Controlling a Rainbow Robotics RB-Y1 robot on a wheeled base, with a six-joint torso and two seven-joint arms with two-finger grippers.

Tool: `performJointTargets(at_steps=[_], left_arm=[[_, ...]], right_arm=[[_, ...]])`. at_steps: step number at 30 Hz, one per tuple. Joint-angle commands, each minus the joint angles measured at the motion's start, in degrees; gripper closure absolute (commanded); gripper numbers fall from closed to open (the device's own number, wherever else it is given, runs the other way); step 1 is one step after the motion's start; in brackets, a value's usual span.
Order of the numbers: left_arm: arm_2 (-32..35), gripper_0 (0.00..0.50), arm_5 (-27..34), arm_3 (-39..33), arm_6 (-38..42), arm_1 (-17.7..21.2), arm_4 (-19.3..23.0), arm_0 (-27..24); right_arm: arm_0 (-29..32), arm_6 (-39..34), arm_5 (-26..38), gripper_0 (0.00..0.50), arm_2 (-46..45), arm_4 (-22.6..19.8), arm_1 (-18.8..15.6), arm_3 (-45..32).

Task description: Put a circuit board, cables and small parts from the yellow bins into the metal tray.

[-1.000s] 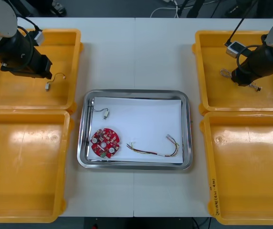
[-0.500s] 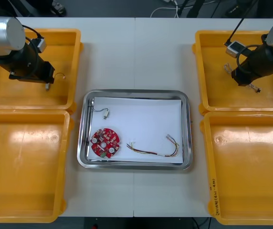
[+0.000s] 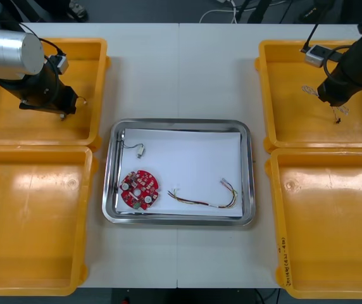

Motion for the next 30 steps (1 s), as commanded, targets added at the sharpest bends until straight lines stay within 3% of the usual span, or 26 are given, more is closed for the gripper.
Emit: performJointTargets(at_steps=[1,15,16,18,19,30], left_arm=[[-0.8,0.0,-1.8,-0.6,-9.3,-0.6,0.3,0.5],[-0.8,0.0,-3.3,-0.6,-10.0,-0.6,0.4,2.0],[-0.7,0.081,-3.3,-0.6,-10.1,-0.6,0.4,2.1],[-0.8,0.472,-3.3,-0.7,-10.1,-0.6,0.4,2.1],[-0.8,0.5,-3.3,-0.6,-10.1,-0.6,0.3,2.1],[1.2,0.5,-1.4,-1.5,-10.1,-0.6,0.9,2.0]], right_arm=[[0.1,-3.4,5.2,0.5,-1.3,0.9,-2.1,-6.6],[0.1,-8.9,22.2,0.5,-1.0,2.2,-2.1,-20.2],[0.1,-9.1,23.2,0.5,-1.0,2.4,-2.1,-20.9],[0.1,-9.5,25.1,0.5,-1.0,2.6,-2.1,-22.4],[0.2,-9.8,25.1,0.5,-1.0,2.8,-2.1,-23.1],[0.1,-11.5,25.1,0.5,-0.9,2.6,-2.0,-30.6]])
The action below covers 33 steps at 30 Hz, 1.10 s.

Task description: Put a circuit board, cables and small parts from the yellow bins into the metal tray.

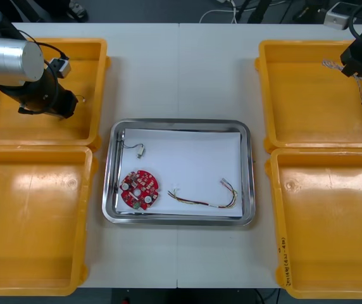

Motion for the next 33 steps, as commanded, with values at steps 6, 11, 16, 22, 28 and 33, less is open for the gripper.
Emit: performJointTargets(at_steps=[6,11,16,22,28,33], left_arm=[[4.5,0.5,8.6,-6.8,-5.0,-0.2,0.2,0.5],[7.2,0.5,14.7,-11.2,-5.0,0.5,-0.2,0.5],[9.6,0.5,19.8,-15.4,-4.8,0.8,-0.7,0.5],[10.4,0.5,25.4,-21.4,-3.7,0.8,-1.6,0.5],[10.6,0.498,29.7,-26.0,-2.7,0.7,-2.2,0.5],[10.8,0.5,33.9,-30.1,-1.8,0.7,-3.0,0.5]], right_arm=[[-0.1,-2.5,0.3,0.5,-0.3,-1.4,-0.9,-8.6],[-0.1,-2.3,0.3,0.5,0.6,-3.6,-0.6,-11.2],[2.2,-2.3,0.3,0.5,1.3,-5.0,-0.6,-16.1],[7.1,-3.0,0.3,0.5,4.9,-10.4,-1.0,-23.6],[8.4,-3.5,0.3,0.5,8.8,-17.2,-1.2,-25.8],[8.6,-4.6,0.3,0.5,13.8,-22.6,-1.2,-27.7]])
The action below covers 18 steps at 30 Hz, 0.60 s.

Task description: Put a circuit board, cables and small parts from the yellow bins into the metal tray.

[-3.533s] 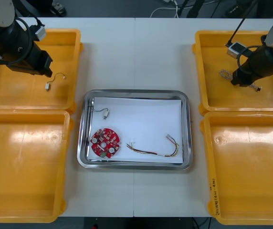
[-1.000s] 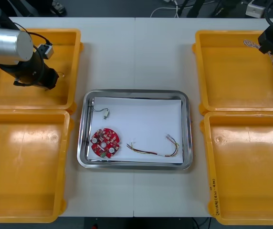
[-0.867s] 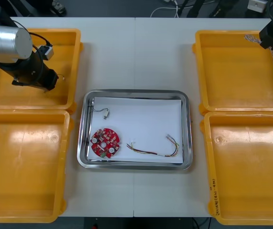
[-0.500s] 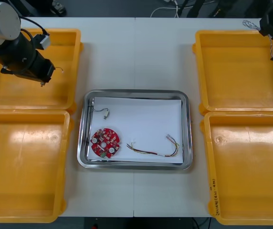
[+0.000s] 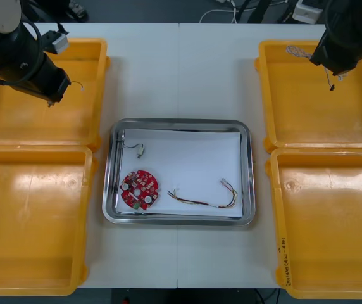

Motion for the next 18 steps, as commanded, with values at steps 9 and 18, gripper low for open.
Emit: performJointTargets(at_steps=[9,18], left_arm=[[2.5,0.499,5.9,-9.5,0.6,-0.5,-1.6,0.2],[3.0,0.5,5.9,-13.4,3.0,-3.3,-3.5,-0.2]], right_arm=[[0.1,-11.6,0.2,0.5,14.4,-12.3,-1.1,-8.9],[0.1,-15.8,0.2,0.5,23.4,-17.7,-1.0,-10.3]])
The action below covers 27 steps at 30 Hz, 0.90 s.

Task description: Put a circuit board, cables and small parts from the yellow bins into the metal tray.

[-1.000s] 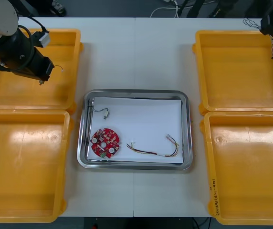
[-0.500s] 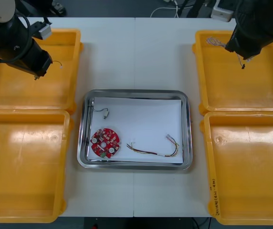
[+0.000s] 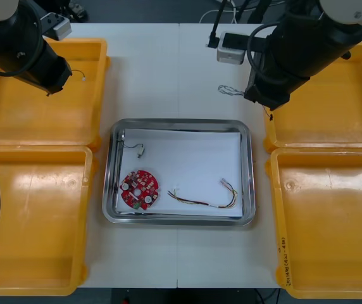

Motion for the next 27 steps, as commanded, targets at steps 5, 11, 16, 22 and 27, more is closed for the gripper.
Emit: performJointTargets(at_steps=[5,11,16,22,27], left_arm=[[1.6,0.5,0.5,-5.5,4.3,-3.2,-0.3,-0.3],[1.6,0.5,0.5,-7.3,7.2,-5.5,-1.1,-0.2],[-0.6,0.5,0.5,-9.0,12.1,-7.2,-1.1,-0.2],[-3.8,0.5,0.5,-10.4,17.0,-8.3,-1.1,-0.2],[-5.6,0.5,0.5,-11.1,19.7,-8.4,-0.8,-0.2]], right_arm=[[-0.2,-1.5,0.2,0.5,10.4,-1.3,-0.8,-2.8],[-0.2,-1.1,-1.2,0.5,13.5,0.1,0.7,-2.8],[-0.5,-1.3,-3.7,0.5,17.1,3.0,2.2,-2.7],[-0.5,-1.0,-6.6,0.5,18.4,3.9,4.3,-0.6],[-0.3,-0.8,-9.5,0.5,20.7,5.3,5.1,1.6]])
